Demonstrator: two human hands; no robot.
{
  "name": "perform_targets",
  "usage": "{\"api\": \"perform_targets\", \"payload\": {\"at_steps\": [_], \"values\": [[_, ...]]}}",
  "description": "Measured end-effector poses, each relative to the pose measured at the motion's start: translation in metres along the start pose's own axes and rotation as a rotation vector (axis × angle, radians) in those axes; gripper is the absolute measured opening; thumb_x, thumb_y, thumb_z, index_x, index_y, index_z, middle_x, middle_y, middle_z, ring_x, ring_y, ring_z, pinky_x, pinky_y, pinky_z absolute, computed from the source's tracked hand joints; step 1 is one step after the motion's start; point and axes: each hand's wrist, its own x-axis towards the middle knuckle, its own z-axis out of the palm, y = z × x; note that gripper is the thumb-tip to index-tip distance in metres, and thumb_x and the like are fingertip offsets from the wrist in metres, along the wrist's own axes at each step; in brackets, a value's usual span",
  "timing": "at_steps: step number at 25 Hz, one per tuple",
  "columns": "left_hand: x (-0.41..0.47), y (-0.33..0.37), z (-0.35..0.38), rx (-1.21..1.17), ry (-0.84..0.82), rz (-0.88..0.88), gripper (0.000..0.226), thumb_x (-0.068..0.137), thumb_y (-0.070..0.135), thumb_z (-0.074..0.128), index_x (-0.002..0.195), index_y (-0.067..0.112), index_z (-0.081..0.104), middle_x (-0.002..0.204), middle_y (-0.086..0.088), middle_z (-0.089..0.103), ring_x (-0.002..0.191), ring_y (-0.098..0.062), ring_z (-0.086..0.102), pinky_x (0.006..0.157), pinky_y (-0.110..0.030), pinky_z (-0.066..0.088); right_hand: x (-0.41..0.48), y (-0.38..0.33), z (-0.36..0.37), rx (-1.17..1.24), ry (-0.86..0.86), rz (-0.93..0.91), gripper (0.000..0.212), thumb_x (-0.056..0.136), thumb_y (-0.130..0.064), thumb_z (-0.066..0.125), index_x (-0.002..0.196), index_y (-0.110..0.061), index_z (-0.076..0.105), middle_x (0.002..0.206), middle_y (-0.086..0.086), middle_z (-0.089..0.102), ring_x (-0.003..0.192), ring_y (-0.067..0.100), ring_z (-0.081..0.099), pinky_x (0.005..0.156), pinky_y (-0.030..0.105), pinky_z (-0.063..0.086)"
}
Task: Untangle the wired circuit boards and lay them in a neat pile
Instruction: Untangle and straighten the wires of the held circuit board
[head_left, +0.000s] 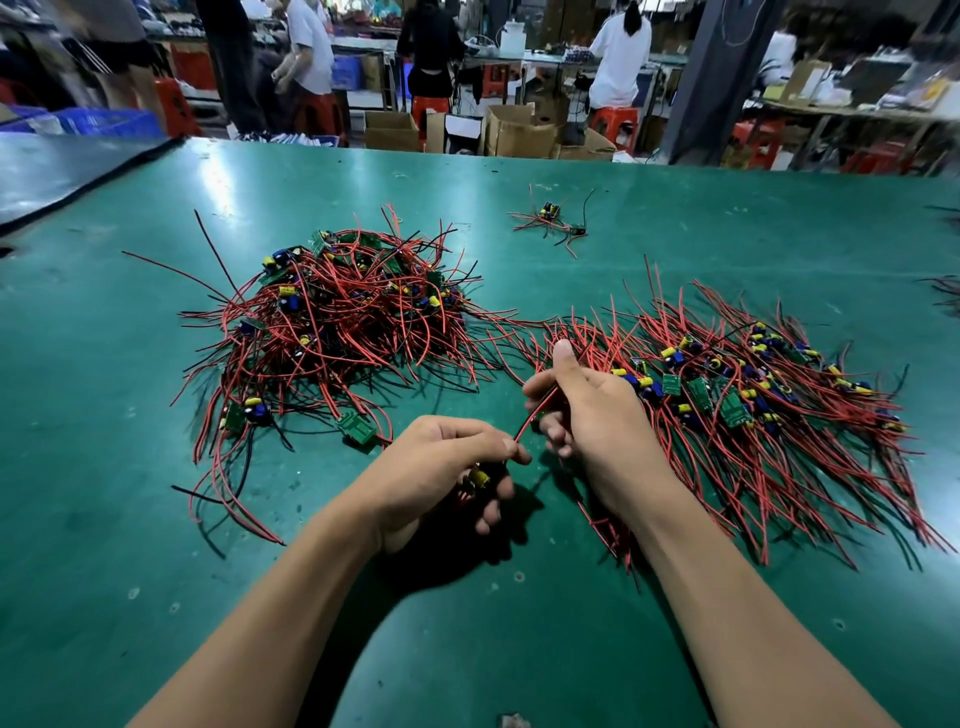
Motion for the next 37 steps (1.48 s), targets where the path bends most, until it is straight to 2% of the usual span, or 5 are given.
{"api": "perform_targets", "payload": {"at_steps": [3, 8, 21, 30, 37], "values": [[0.003, 0.0, 0.003, -0.086, 0.075, 0.072, 0.016, 0.094, 0.009, 0.058, 0.086, 0.003, 0.071, 0.059, -0.014, 0.057, 0.043, -0.022, 0.051, 0.04, -0.023, 0.044, -0.004, -0.003, 0.003, 0.112, -0.163, 0.079, 0.043, 0.085, -0.052, 0.062, 0.087, -0.011, 0.074, 0.075, 0.002, 0.071, 0.046, 0.008, 0.049, 0.04, 0.019, 0.038], [0.005, 0.0, 0.004, -0.232, 0.156, 0.099, 0.022, 0.092, 0.011, 0.059, 0.074, 0.004, 0.068, 0.06, -0.013, 0.057, 0.042, -0.02, 0.051, 0.038, -0.022, 0.042, -0.02, 0.003, 0.018, 0.164, -0.383, 0.173, 0.032, 0.099, -0.034, 0.06, 0.105, -0.005, 0.072, 0.057, 0.01, 0.053, 0.046, 0.025, 0.056, 0.05, 0.034, 0.053], [-0.002, 0.007, 0.005, -0.159, -0.126, -0.004, 0.017, 0.08, 0.021, 0.06, 0.066, 0.013, 0.066, 0.053, -0.002, 0.049, 0.04, -0.015, 0.047, 0.037, -0.021, 0.038, -0.007, -0.012, 0.01, 0.481, -0.111, 0.225, 0.031, 0.075, -0.043, 0.07, 0.06, -0.017, 0.07, 0.058, -0.006, 0.054, 0.036, 0.002, 0.031, 0.034, 0.013, 0.023], [-0.002, 0.003, 0.002, -0.087, -0.23, -0.002, 0.016, 0.081, 0.02, 0.059, 0.071, 0.011, 0.067, 0.056, -0.005, 0.05, 0.043, -0.016, 0.048, 0.038, -0.022, 0.038, -0.001, -0.024, -0.008, 0.873, -0.16, 0.419, 0.04, 0.1, -0.029, 0.05, 0.064, -0.011, 0.057, 0.065, -0.001, 0.056, 0.038, 0.004, 0.033, 0.034, 0.012, 0.026], [0.004, 0.0, -0.001, -0.103, -0.062, 0.029, 0.015, 0.078, 0.023, 0.063, 0.071, 0.012, 0.071, 0.059, -0.007, 0.056, 0.044, -0.018, 0.051, 0.04, -0.022, 0.04, -0.009, -0.015, 0.007, 0.429, -0.113, 0.237, 0.045, 0.096, -0.049, 0.052, 0.078, -0.012, 0.072, 0.068, 0.0, 0.062, 0.042, 0.005, 0.037, 0.037, 0.015, 0.027]]}}
